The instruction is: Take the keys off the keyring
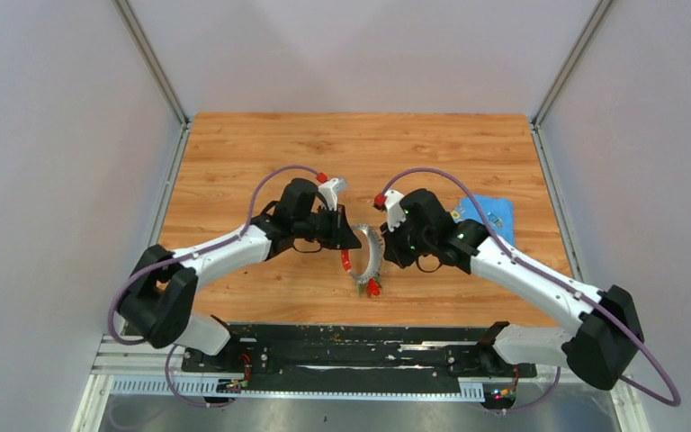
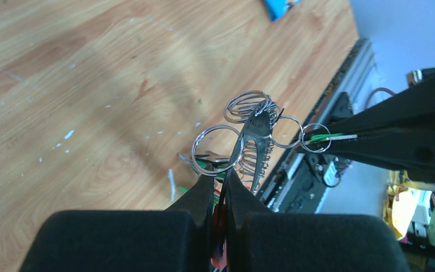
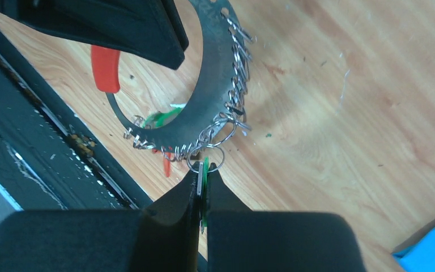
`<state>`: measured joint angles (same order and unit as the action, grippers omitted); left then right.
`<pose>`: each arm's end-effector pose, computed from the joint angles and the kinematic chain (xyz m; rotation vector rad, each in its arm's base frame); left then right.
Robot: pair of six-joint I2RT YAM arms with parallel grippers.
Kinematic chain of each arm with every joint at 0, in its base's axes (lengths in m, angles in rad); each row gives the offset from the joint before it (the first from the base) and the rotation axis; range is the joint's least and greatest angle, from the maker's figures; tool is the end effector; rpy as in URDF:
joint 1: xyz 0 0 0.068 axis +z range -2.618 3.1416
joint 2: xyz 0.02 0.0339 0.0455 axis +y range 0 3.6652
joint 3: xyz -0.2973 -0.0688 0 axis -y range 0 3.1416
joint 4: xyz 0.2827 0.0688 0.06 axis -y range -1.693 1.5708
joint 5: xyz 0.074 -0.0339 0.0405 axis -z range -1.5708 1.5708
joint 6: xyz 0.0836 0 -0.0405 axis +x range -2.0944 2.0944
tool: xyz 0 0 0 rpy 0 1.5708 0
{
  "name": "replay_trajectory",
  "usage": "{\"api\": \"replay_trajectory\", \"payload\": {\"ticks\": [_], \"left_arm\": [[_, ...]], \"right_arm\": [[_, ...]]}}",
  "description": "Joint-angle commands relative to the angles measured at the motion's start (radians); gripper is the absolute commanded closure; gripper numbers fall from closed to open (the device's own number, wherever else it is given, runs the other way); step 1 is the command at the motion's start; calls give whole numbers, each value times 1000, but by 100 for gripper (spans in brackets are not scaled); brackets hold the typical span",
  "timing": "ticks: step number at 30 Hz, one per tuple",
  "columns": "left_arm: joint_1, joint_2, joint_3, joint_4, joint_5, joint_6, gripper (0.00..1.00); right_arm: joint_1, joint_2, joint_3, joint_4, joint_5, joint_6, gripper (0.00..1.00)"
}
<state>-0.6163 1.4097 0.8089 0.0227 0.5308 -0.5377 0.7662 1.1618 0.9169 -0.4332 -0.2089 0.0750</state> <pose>0.2708 -0.2437 0.2168 0.4285 2.2842 -1.2031 0.2127 0.2288 0.2782 -0.8954 2.1433 0.6753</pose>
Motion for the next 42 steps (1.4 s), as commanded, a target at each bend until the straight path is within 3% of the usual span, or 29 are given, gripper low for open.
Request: {"api": "replay_trajectory", "payload": {"ticks": [1, 6, 10, 15, 25, 35, 42], "left_arm": [[11, 119, -32, -27, -229, 29, 100], [9, 167, -49, 50, -242, 38, 100], [10, 161, -69, 62, -264, 63, 79], [10, 118, -99, 98, -254, 96, 70], [8, -78, -182, 131, -215, 161, 68], [5, -136, -213, 142, -161, 213, 67], [-101, -225, -271, 270, -157, 303, 61]], "right_arm": [[14, 52, -12, -16, 6, 49, 99], [5, 102, -31, 19, -39, 59, 99], [-25, 115, -47, 42, -107, 68, 99], [-68, 120, -55, 54, -218, 96, 99], [-120, 127, -36, 50, -312, 141, 99], [-120, 138, -14, 44, -338, 160, 99], [-120, 160, 41, -58, -318, 123, 99]]}}
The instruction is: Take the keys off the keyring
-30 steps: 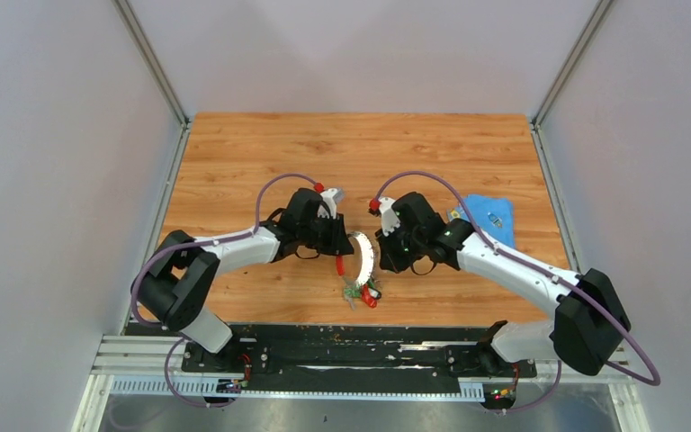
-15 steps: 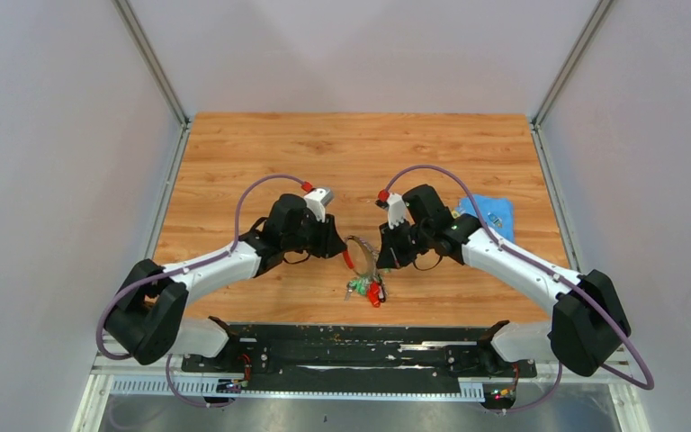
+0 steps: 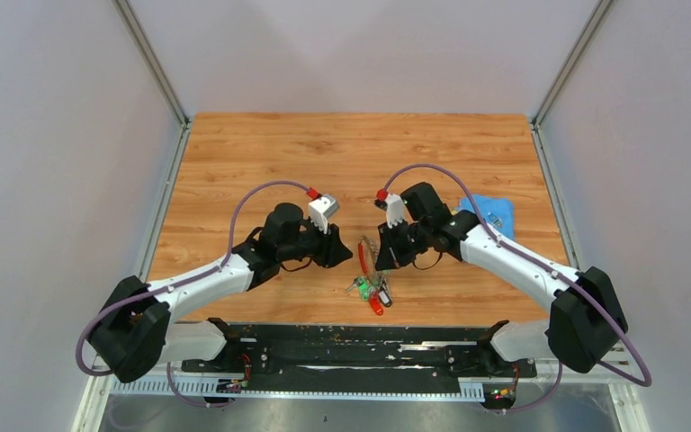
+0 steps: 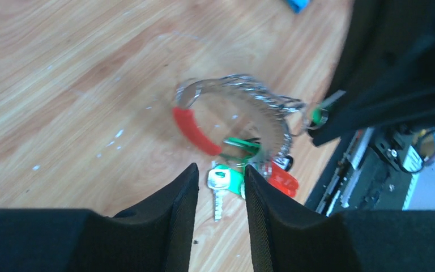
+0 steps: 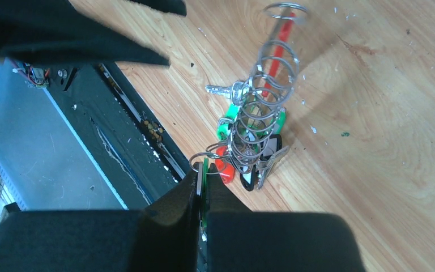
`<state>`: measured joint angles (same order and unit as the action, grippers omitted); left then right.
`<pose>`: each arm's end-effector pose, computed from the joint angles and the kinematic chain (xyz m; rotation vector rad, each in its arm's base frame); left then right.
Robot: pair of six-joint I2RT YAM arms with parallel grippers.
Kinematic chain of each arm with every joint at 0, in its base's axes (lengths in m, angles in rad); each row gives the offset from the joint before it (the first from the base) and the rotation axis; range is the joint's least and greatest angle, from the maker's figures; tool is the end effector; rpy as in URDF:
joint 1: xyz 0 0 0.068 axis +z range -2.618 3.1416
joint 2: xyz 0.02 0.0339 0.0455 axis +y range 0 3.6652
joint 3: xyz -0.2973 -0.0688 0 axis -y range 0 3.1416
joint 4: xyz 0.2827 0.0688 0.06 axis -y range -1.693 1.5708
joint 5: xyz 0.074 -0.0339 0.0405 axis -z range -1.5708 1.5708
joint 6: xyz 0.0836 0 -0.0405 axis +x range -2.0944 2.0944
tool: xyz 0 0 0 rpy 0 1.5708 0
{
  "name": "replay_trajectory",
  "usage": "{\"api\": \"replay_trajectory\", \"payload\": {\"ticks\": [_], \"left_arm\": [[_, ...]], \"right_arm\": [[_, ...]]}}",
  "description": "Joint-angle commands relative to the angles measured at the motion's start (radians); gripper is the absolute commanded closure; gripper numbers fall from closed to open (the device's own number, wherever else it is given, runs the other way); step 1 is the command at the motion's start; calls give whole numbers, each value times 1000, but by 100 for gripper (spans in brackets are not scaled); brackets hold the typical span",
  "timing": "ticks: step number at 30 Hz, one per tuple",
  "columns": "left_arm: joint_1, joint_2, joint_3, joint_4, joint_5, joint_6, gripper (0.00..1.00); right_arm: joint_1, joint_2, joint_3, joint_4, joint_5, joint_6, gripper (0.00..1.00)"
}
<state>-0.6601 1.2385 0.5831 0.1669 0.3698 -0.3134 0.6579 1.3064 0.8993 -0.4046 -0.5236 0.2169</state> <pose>0.2326 -0.2188 0.1985 0.6111 2.0835 -0.9633 0.2327 0.2327 0.2374 -0.8005 2.3603 1.0203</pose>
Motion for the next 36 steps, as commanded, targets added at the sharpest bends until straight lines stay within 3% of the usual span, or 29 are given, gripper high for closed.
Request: {"api": "replay_trajectory", "payload": {"ticks": [1, 6, 11, 22, 28, 36], "left_arm": [[-71, -65, -64, 164, -11, 91, 59], [-121, -100, -213, 494, -56, 143, 58], [-224, -70, -344, 783, -192, 235, 57], [-316, 193, -399, 1259, -256, 312, 60], [-341, 244, -381, 1327, -259, 352, 61], [-364, 261, -344, 1278, -235, 390, 64]], "right_arm": [[-11, 22, 77, -112, 4, -26, 99], [-11, 64, 147, -235, 24, -46, 99], [-11, 99, 193, -317, 19, -37, 99], [-11, 113, 241, -385, -38, -49, 99], [-11, 127, 254, -412, -45, -16, 99], [-12, 137, 273, -423, -42, 28, 99]]}}
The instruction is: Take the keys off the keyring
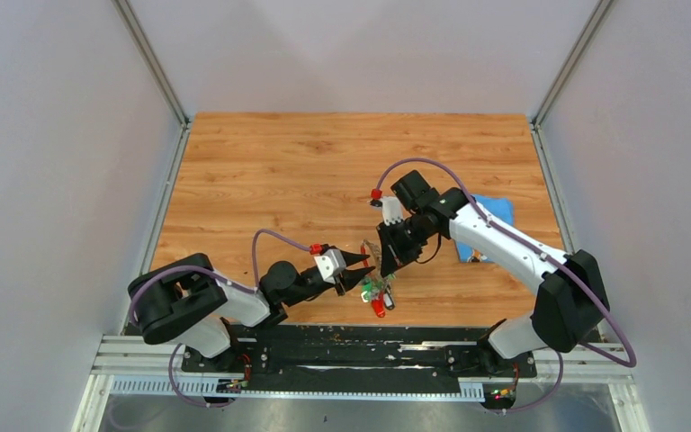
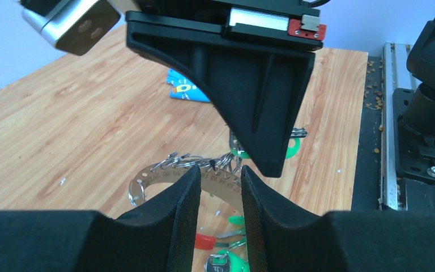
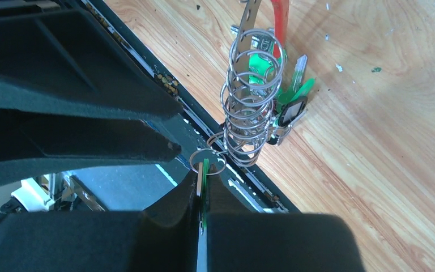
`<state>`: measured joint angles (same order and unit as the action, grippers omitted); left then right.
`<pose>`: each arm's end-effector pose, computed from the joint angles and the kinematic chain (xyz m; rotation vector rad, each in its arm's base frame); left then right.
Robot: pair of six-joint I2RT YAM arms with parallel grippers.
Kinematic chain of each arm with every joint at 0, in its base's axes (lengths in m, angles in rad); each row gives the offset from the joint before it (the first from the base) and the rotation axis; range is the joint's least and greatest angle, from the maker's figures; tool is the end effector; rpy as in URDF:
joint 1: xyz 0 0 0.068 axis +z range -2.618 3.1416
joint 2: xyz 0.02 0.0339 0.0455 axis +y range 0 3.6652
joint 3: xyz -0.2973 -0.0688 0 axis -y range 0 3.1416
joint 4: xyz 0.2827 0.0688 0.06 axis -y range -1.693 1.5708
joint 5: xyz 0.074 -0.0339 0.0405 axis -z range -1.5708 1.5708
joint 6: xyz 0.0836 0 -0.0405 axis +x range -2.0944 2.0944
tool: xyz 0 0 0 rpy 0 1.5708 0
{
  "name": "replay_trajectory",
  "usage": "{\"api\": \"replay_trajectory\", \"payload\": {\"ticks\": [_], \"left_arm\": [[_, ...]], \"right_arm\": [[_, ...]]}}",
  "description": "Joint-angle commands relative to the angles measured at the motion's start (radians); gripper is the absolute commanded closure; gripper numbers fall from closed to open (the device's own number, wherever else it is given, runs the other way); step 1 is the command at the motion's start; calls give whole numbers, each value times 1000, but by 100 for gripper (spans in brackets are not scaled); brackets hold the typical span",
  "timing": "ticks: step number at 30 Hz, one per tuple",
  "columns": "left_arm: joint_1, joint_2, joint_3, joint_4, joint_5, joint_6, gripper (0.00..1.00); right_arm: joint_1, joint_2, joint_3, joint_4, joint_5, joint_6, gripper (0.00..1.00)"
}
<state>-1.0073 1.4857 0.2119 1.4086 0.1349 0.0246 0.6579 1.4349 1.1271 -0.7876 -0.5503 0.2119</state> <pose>0.1455 -0.2514 0.1780 0.8388 1.2443 -0.8972 0.2374 0.2387 0.2504 -0.7986 2.6635 0.9934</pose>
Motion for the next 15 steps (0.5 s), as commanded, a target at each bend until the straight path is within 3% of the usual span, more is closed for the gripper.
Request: {"api": "replay_trajectory", "payload": {"ticks": [1, 15], "left_arm": [[-21, 14, 32, 24, 5, 56, 65], [-49, 83, 49, 19, -21, 42, 70]], "right_arm": [[-12, 9, 47, -41, -14, 37, 99], [-12, -2, 49, -42, 2, 70, 99]]}}
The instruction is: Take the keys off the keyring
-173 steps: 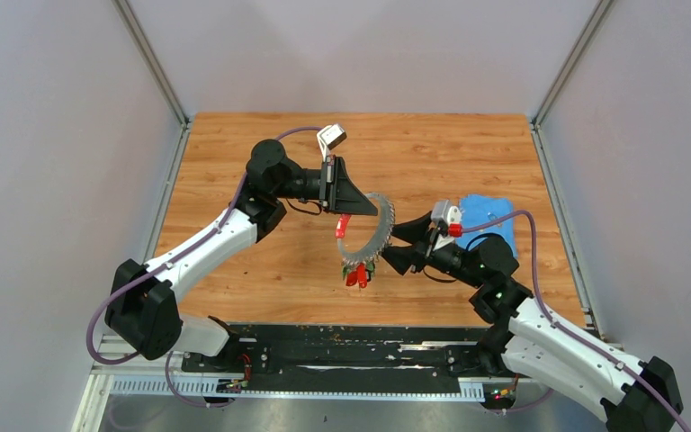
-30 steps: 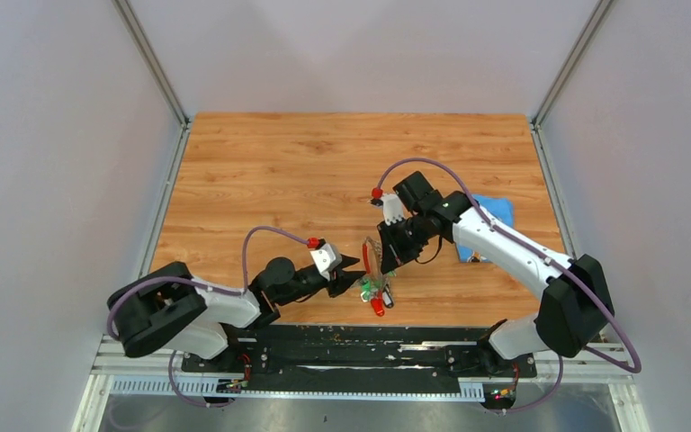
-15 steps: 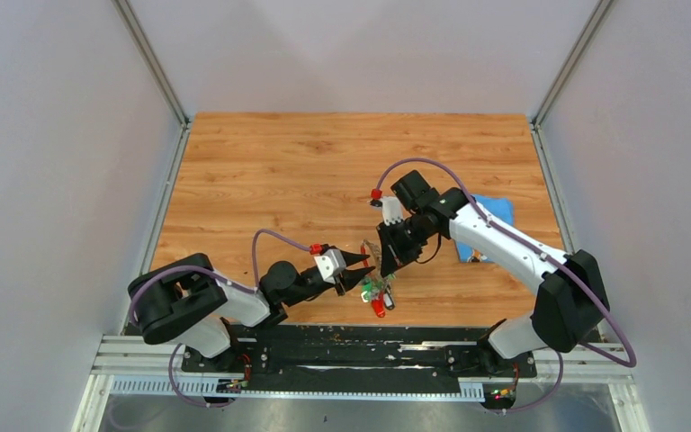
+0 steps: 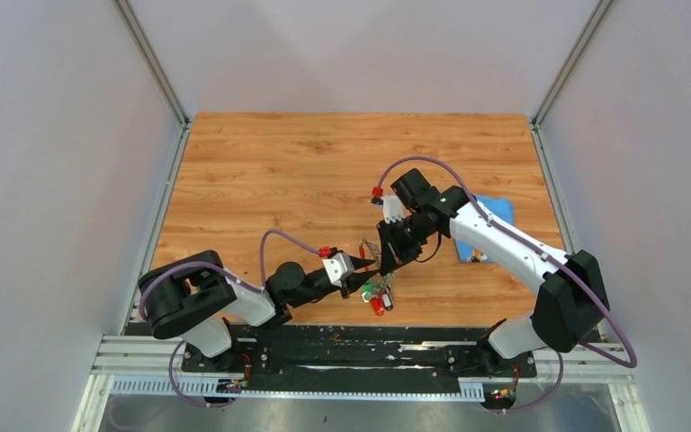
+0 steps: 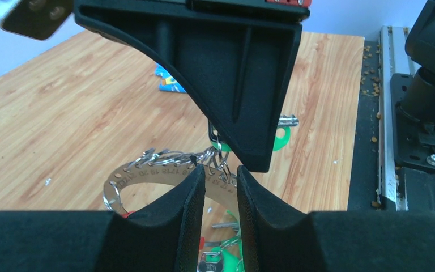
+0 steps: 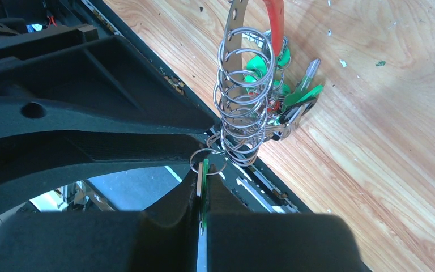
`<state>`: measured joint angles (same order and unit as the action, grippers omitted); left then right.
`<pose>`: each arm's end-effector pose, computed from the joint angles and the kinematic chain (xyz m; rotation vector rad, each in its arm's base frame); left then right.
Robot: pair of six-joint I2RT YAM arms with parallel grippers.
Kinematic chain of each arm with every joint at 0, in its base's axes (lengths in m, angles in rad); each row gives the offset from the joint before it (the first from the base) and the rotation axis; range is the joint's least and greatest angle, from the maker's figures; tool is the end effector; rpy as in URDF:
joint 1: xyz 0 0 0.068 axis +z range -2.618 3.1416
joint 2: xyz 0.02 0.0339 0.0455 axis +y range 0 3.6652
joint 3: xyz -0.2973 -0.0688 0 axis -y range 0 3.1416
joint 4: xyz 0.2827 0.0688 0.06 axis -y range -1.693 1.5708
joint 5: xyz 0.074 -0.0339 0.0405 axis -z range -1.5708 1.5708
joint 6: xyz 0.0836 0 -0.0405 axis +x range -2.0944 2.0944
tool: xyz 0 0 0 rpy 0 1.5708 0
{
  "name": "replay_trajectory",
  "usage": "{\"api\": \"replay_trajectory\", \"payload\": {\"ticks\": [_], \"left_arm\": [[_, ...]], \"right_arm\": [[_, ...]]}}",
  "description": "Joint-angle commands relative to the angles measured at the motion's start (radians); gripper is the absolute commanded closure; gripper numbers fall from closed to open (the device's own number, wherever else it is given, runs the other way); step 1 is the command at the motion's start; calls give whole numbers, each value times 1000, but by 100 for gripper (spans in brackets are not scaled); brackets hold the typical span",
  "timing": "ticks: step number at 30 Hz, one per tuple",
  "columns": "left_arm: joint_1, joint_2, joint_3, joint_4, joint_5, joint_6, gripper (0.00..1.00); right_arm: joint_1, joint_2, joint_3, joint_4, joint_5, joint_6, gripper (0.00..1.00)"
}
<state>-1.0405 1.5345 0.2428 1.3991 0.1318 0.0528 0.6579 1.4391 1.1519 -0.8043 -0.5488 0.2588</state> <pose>0.1426 -0.2650 0.1722 0.8885 1.2445 -0.8936 0.2393 0.2400 0.2567 -0.7393 2.6898 1.0034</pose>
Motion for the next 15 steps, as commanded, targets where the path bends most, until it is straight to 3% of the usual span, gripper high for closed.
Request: {"api": "replay_trajectory", "payload": {"ticks": [1, 15], "left_arm": [[-16, 42, 20, 38, -21, 8, 70], [-19, 92, 54, 70, -33, -16, 73]], "right_arm": [[-11, -6, 23, -24, 1, 24, 99], [-11, -7, 17, -23, -5, 26, 99]]}}
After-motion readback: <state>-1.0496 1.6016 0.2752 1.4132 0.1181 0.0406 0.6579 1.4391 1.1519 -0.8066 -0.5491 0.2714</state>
